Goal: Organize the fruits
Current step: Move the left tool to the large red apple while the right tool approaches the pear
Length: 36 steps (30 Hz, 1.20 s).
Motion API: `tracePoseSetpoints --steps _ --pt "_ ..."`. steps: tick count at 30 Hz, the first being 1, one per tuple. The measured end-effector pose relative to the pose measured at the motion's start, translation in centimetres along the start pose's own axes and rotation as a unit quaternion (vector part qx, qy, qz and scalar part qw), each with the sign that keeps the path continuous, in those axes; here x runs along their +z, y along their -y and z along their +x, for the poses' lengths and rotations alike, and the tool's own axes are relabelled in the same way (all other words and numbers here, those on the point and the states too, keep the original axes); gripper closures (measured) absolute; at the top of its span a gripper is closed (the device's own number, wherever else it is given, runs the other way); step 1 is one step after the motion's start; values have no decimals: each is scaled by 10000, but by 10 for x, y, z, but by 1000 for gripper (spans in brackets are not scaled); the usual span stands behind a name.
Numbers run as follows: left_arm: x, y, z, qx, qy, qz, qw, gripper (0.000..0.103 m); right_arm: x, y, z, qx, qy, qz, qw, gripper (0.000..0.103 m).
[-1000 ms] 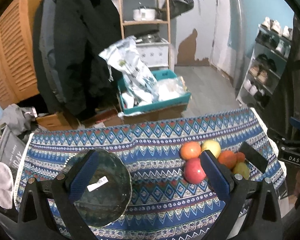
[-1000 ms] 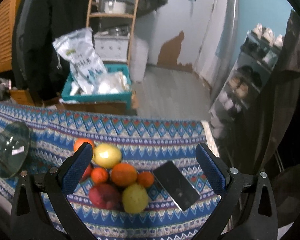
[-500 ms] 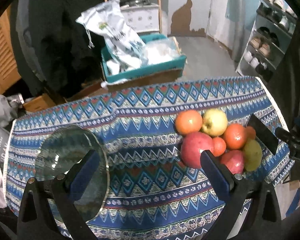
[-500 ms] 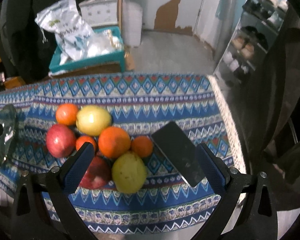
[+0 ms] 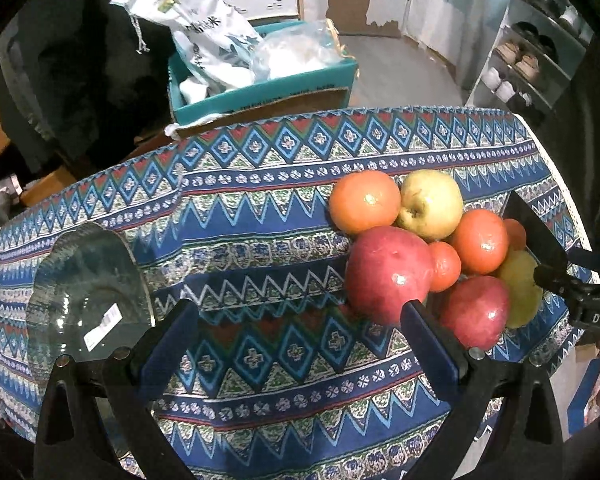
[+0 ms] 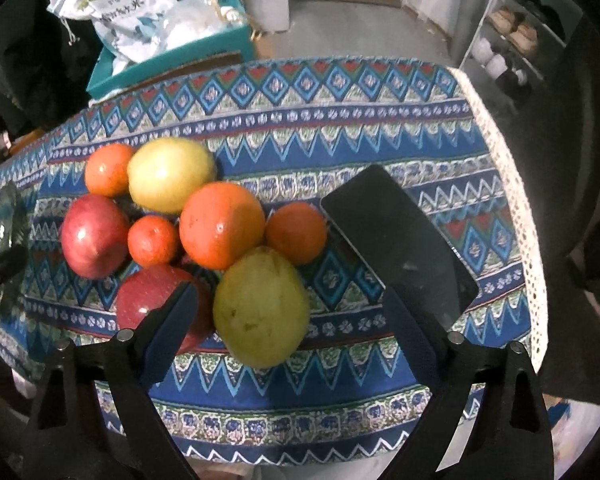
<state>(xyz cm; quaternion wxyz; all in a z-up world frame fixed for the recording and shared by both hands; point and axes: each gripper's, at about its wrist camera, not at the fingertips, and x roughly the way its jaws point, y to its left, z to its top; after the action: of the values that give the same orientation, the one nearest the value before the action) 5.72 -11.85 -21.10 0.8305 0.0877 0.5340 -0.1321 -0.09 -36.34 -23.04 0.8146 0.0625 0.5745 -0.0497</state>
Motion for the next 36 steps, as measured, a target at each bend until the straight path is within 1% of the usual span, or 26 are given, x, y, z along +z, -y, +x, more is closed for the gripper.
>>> tracePoseSetpoints --steps 4,8,16,18,20,22,27,30,32,36 --pt "1 4 10 -13 -79 74 9999 1 -3 -1 13 44 -140 -35 9999 13" --pt "2 9 15 -108 -121 98 9998 1 -5 0 25 140 -279 -22 9995 18" --pt "6 19 27 -327 -179 175 9992 1 -7 9 44 557 -486 350 9967 21" --pt "7 23 32 -371 -221 204 9989 1 -7 13 47 732 -572 494 9944 24" --pt "8 26 38 -427 -276 209 9985 1 -8 13 52 913 -674 584 9918 31" --pt "9 30 44 -437 -329 225 9982 1 -10 11 55 1021 -745 568 9904 35" --pt "11 36 57 -535 -437 284 9972 1 -10 6 50 876 -658 390 9932 36" --pt "12 38 62 -589 -454 300 9968 1 -9 2 47 595 -582 190 9964 36" --pt "13 40 66 -630 -484 311 9964 4 -8 1 45 442 -528 101 9976 36" --pt "12 45 75 -740 -567 379 9949 13 -6 2 39 316 -373 7 9988 36"
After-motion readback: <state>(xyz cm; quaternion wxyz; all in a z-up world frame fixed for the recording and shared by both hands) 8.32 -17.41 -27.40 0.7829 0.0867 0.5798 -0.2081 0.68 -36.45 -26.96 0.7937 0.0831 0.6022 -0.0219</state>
